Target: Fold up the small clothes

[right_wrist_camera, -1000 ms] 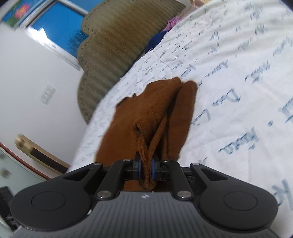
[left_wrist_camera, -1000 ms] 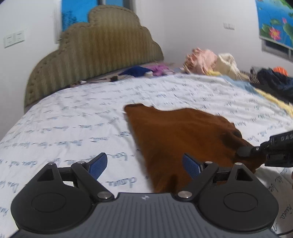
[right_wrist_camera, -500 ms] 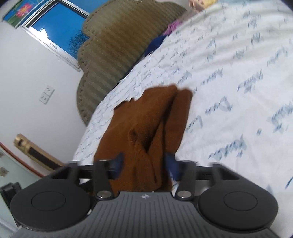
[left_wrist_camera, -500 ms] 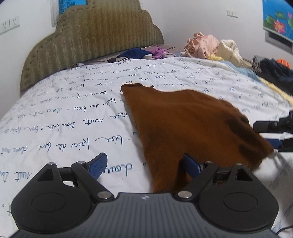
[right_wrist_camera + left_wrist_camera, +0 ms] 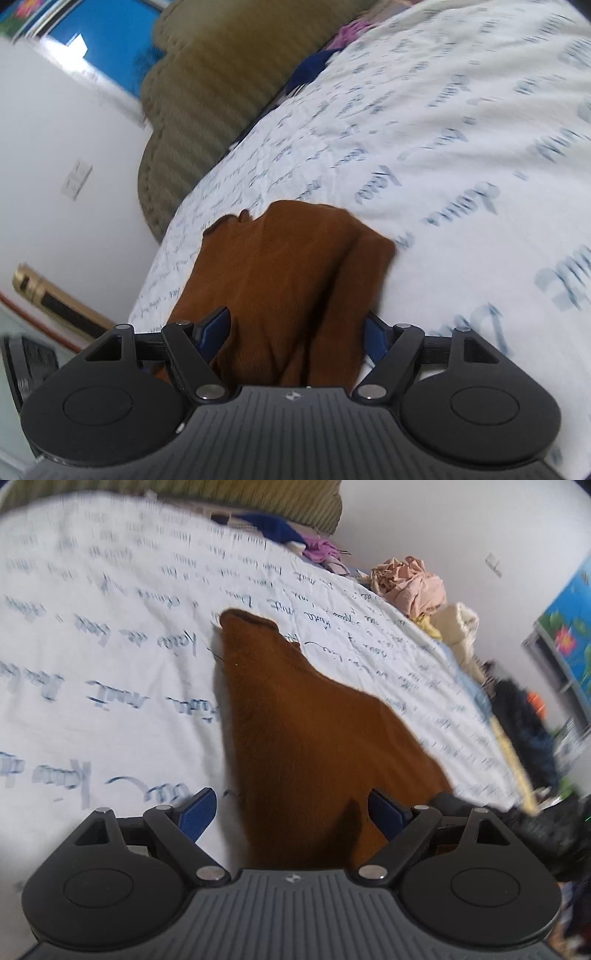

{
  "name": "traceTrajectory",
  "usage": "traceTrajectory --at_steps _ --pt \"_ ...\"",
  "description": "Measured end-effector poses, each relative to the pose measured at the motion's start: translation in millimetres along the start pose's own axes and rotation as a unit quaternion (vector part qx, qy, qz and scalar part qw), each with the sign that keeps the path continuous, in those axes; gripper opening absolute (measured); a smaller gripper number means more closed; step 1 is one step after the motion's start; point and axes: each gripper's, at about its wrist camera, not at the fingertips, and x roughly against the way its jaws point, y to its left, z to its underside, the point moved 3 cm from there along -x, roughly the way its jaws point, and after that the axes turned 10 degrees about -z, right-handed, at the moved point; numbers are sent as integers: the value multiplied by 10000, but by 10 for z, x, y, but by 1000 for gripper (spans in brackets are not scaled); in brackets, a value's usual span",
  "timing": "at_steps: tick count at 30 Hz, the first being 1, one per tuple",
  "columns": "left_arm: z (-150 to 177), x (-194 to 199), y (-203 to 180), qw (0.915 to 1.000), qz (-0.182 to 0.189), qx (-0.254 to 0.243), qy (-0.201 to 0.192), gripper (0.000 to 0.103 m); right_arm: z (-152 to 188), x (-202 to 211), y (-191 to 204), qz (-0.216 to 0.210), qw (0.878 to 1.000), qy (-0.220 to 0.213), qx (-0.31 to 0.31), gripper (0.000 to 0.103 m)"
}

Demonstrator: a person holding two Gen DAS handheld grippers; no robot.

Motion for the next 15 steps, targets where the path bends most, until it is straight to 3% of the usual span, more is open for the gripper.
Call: traceTrajectory --at_steps 3,8,13,15 --pt "-120 -176 100 9977 484 424 234 90 -89 -198 8 -138 9997 200 65 74" --pt "-330 -449 254 9878 1116 996 442 90 -243 -430 -56 -379 9981 462 147 62" --pt "-589 -701 310 9801 1390 1344 457 89 -418 -630 -210 -594 9965 575 -110 33" --pt "-657 -781 268 9815 1354 1296 384 87 -430 -683 -208 -627 9961 619 9 30"
